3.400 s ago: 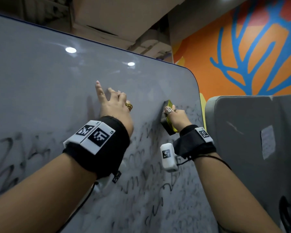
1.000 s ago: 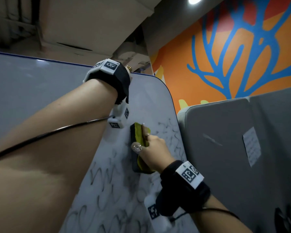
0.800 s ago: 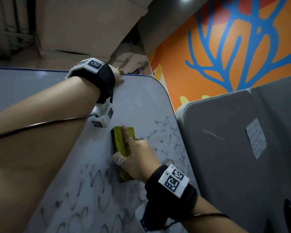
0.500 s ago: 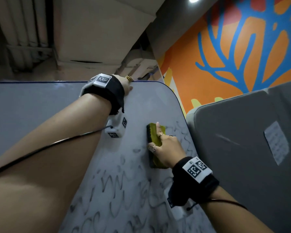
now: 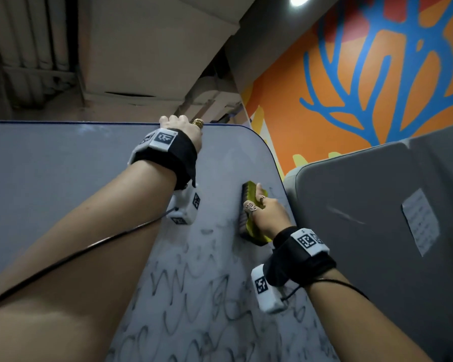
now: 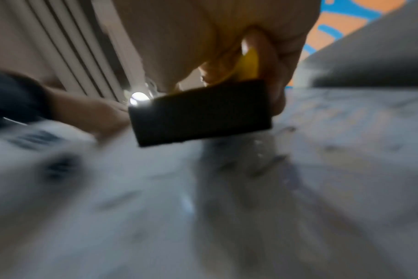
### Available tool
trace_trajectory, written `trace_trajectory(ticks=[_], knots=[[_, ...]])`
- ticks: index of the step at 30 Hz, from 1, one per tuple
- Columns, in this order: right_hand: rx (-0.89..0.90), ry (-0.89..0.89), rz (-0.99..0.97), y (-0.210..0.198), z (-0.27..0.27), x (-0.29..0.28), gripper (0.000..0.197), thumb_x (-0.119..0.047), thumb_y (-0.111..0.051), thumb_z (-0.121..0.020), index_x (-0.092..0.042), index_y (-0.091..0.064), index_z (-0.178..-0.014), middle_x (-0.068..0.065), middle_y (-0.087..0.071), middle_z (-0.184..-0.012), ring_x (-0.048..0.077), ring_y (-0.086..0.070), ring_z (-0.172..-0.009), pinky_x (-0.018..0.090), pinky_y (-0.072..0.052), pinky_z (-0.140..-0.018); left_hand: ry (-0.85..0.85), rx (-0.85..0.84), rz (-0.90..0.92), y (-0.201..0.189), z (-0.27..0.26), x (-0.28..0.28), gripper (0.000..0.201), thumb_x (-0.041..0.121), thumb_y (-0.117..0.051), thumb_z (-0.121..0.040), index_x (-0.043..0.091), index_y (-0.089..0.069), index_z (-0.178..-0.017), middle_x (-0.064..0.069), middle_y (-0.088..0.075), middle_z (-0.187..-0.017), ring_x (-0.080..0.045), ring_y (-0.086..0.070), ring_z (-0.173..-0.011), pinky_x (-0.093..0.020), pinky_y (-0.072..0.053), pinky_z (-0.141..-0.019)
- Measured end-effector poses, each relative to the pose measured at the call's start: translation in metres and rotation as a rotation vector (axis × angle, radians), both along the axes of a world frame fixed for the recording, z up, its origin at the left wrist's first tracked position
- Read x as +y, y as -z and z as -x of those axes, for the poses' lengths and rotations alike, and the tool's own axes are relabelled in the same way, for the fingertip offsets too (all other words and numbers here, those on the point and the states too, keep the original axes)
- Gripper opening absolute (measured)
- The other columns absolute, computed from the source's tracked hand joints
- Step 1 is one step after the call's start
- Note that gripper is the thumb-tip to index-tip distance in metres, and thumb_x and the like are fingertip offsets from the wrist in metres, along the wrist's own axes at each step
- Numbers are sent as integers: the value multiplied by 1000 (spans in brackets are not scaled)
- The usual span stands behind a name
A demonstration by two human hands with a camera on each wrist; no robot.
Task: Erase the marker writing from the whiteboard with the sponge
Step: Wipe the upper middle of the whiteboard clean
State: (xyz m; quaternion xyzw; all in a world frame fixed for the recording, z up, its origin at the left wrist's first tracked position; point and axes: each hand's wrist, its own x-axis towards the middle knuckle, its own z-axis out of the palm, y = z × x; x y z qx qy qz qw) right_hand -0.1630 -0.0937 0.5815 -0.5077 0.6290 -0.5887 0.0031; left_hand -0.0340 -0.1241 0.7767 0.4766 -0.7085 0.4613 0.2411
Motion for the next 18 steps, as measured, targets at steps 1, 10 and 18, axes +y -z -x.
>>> trace_trajectory(ticks=[1, 10, 18], knots=[[27, -26, 1, 2, -7, 3, 65, -40, -47, -94, -26, -17, -150, 11, -45, -143, 32, -41, -129, 35, -35, -102, -5, 5, 33, 5, 1, -1, 44, 23, -18, -103, 14, -43, -139, -16, -45, -133, -33, -40, -123, -40, -25, -103], [-17, 39, -71, 3, 26, -11, 61, -40, -44, -95, -25, -21, -149, 8, -43, -145, 31, -42, -129, 34, -35, -102, 31, 49, 90, 15, -1, -14, 45, 25, -17, -104, 14, -37, -143, -17, -40, -133, -32, -33, -125, -39, -18, -108], [-71, -115, 27, 17, 18, -19, 58, -33, -49, -94, -20, -29, -147, 8, -51, -137, 27, -46, -128, 35, -34, -105, 15, 40, 105, 19, 1, -13, 43, 15, -19, -101, 14, -33, -142, -20, -40, -131, -36, -34, -123, -44, -18, -108]])
